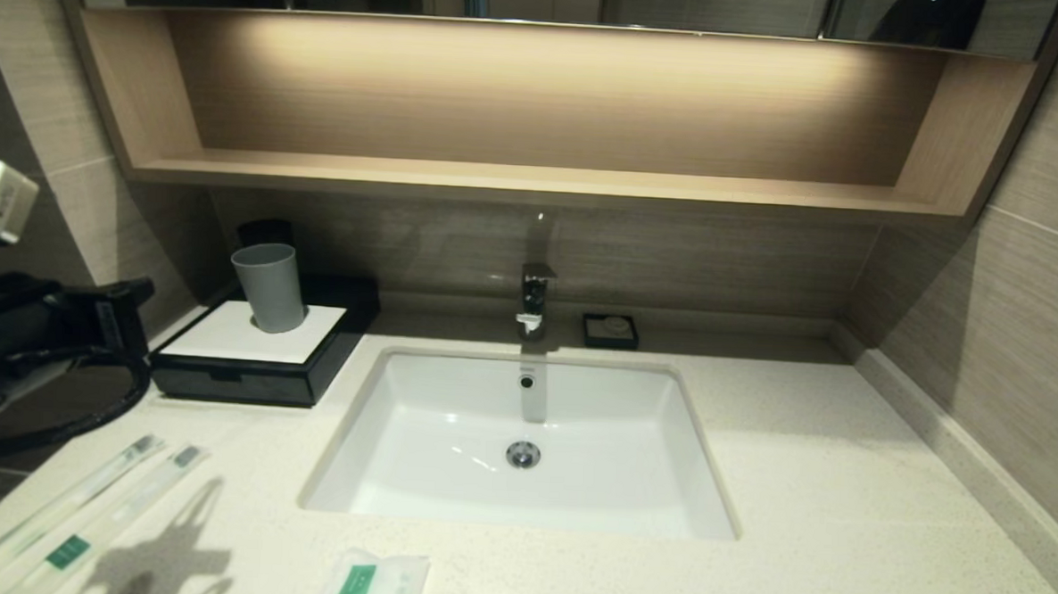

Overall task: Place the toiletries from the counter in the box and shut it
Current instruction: Pick up the cup

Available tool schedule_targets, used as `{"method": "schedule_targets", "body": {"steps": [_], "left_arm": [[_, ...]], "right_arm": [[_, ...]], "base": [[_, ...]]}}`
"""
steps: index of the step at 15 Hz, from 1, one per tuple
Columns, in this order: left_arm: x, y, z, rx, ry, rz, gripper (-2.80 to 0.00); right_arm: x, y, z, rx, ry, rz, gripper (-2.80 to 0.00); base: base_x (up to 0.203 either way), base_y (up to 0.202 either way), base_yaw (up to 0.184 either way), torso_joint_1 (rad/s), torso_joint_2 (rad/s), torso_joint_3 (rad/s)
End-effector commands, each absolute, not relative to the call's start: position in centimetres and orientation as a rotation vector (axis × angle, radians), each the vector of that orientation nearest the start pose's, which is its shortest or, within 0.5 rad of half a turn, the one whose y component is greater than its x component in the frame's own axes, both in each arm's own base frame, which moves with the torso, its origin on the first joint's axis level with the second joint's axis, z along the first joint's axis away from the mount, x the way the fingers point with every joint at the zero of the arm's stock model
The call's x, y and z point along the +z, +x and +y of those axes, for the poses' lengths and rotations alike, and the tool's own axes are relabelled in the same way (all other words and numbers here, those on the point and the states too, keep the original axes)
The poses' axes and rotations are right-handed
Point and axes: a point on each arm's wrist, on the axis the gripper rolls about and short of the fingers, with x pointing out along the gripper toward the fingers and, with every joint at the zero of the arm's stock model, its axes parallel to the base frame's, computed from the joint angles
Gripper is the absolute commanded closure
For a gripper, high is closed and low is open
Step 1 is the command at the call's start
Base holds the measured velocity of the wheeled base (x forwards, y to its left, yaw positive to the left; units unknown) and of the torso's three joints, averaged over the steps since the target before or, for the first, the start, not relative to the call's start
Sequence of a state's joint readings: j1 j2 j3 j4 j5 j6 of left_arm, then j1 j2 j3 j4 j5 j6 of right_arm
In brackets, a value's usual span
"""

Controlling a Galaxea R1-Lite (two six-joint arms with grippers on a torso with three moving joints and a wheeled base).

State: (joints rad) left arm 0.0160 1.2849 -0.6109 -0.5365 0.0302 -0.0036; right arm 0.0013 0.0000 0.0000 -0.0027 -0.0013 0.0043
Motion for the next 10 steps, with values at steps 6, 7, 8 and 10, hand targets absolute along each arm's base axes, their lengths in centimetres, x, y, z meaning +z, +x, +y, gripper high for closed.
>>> {"method": "schedule_targets", "body": {"steps": [6, 7, 8, 10], "left_arm": [[17.9, 26.4, 2.4, 0.114, -0.001, 0.167, 0.0], [17.6, 26.9, 2.7, 0.121, 0.0, 0.159, 0.0], [17.3, 27.3, 2.8, 0.124, 0.006, 0.155, 0.0], [16.4, 28.0, 2.9, 0.124, 0.026, 0.17, 0.0]], "right_arm": [[7.5, -2.3, 0.0, 0.0, 0.005, -0.002, 0.0], [7.6, -2.3, 0.0, 0.0, 0.005, -0.003, 0.0], [7.5, -2.3, 0.0, 0.0, 0.005, -0.002, 0.0], [7.5, -2.3, 0.0, 0.0, 0.005, -0.002, 0.0]], "base": [[0.0, 0.0, 0.0, 0.0, 0.0, 0.0], [0.0, 0.0, 0.0, 0.0, 0.0, 0.0], [0.0, 0.0, 0.0, 0.0, 0.0, 0.0], [0.0, 0.0, 0.0, 0.0, 0.0, 0.0]]}}
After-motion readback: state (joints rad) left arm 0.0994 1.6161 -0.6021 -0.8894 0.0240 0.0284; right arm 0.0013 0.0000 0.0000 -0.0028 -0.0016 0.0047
